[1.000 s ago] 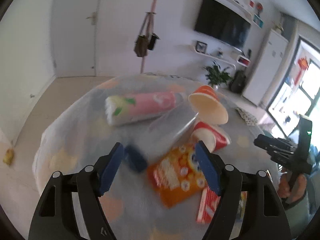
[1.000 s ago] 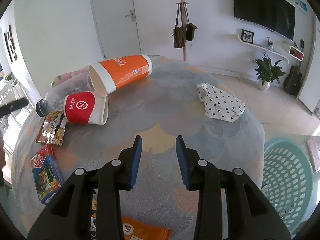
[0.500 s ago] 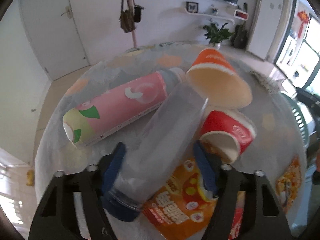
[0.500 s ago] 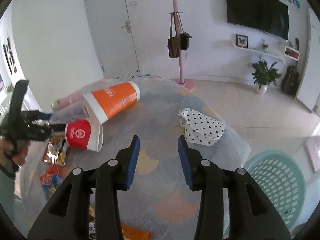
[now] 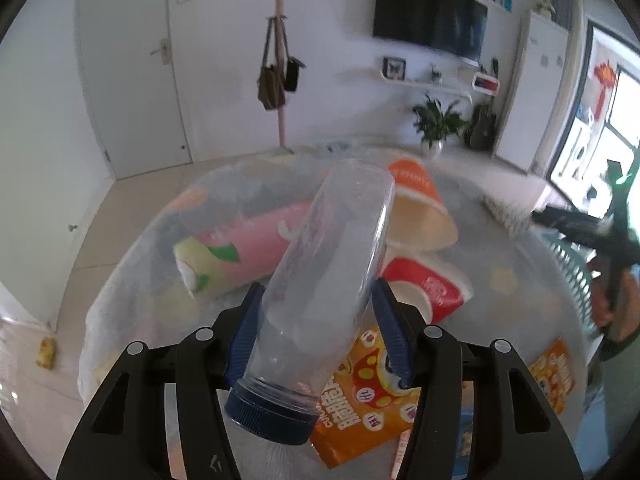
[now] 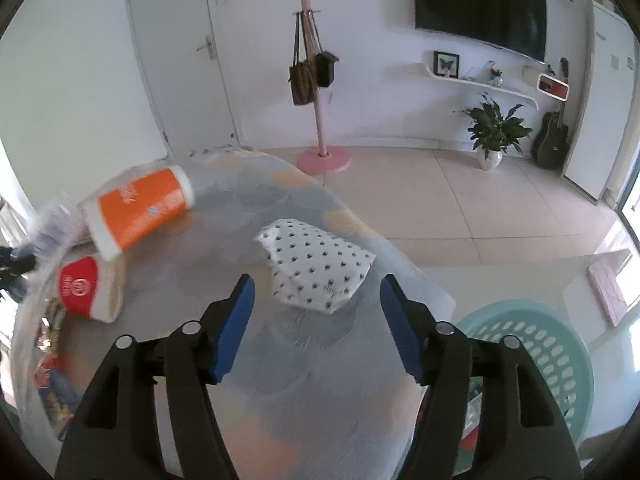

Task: Collect trash
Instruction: 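Carry the bottle to the basket with the left tool while the right tool drops the dotted paper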

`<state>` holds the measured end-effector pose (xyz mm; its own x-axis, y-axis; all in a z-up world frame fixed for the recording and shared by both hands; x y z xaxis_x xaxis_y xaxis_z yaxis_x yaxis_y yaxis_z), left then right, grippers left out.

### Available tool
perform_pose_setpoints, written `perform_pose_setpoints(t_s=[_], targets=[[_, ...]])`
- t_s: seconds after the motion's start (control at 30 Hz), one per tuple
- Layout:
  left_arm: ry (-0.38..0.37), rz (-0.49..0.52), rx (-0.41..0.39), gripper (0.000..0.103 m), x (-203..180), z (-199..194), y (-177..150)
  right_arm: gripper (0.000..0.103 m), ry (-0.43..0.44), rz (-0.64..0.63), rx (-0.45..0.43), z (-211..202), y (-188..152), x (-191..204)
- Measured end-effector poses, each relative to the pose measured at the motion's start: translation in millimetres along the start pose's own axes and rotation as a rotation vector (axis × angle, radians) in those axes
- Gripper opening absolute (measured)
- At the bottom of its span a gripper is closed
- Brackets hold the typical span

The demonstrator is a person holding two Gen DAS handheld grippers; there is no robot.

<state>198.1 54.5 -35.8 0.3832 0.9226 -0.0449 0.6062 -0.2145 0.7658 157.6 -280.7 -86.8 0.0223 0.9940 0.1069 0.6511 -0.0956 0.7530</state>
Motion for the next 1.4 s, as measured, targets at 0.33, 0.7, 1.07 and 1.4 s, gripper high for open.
perform_pose_setpoints(t_s=[0.33,0.7,1.07,1.4], targets=[[-0.015,0.004,-0.074,0.053,-21,-19,10,0.068,0.007,-0.013,0.108,60,7,-2],[-0.103,-0.031,-0.089,0.053,-69,-6,16,0.006,0.012,-0.053,0.034,25,1,7],[-0.206,0.005,-0.095,0.053,-140,9,34,0.003,0.02,0.069,-0.109,-50,3,-44],[-0.346,0.084,-0.082,0.053,-242,30,41,0.003,-0.137,0.175,-0.188,-120,-21,-116]])
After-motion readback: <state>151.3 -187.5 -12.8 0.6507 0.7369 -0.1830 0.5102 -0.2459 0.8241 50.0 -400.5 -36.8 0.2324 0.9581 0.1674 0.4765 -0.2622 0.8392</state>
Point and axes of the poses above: each gripper's, at about its wrist camera, not at the fingertips, and z roughly the way its jaws point, x to its left, y to its top, the point moved 2 cm from there along z, roughly the way its jaws point, and after that the axes turned 4 degrees about -x, right-handed, at the moved point
